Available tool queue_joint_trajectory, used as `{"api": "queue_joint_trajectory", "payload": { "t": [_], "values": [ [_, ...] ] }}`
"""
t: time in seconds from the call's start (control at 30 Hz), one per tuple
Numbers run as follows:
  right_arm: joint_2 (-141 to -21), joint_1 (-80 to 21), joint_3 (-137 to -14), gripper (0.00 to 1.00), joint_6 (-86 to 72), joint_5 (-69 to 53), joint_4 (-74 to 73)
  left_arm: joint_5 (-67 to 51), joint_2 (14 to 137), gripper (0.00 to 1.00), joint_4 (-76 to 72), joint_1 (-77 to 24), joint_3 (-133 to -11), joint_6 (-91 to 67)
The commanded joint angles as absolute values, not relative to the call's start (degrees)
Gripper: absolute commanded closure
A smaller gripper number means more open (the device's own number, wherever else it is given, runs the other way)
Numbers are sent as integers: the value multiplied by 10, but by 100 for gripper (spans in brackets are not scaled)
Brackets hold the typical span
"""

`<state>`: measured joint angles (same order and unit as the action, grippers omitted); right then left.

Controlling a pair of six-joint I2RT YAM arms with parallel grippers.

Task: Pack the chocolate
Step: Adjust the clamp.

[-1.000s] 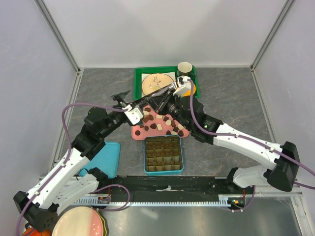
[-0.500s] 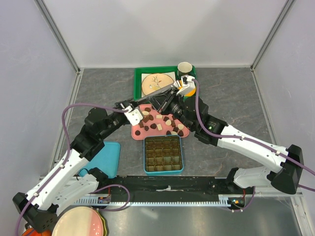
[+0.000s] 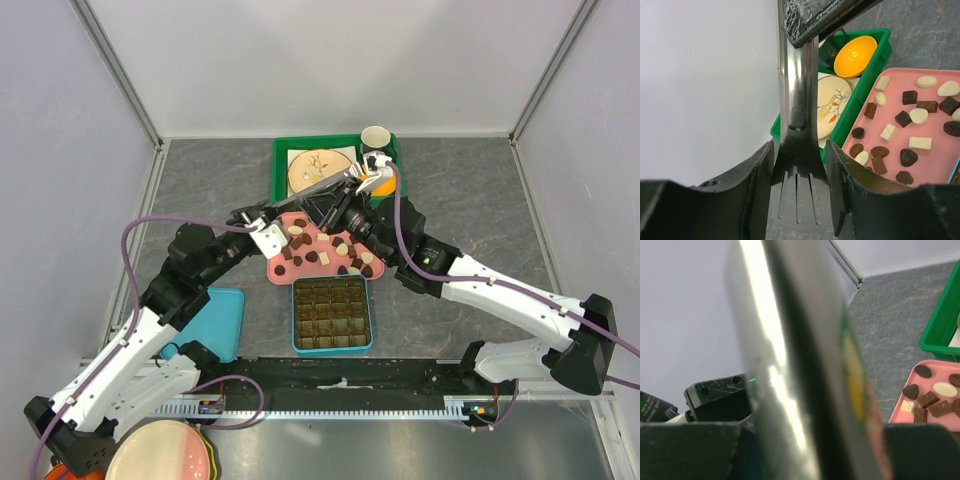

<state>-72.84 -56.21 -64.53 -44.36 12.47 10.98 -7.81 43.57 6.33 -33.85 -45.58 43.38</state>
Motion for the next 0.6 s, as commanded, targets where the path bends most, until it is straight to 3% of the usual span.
{"api": "queue_joint_trajectory", "payload": {
  "t": [0.0,0.3,0.57],
  "values": [
    [-706,-565,-622,76,-371,89,181,-41,426,98,67,-329,-456,462],
    [-707,-564,-594,59,-335,82,245,-52,420,98,73,-329,-462,451],
    [-712,-565,-570,61,-347,80,298,-57,419,98,73,-329,-468,437]
  ]
}}
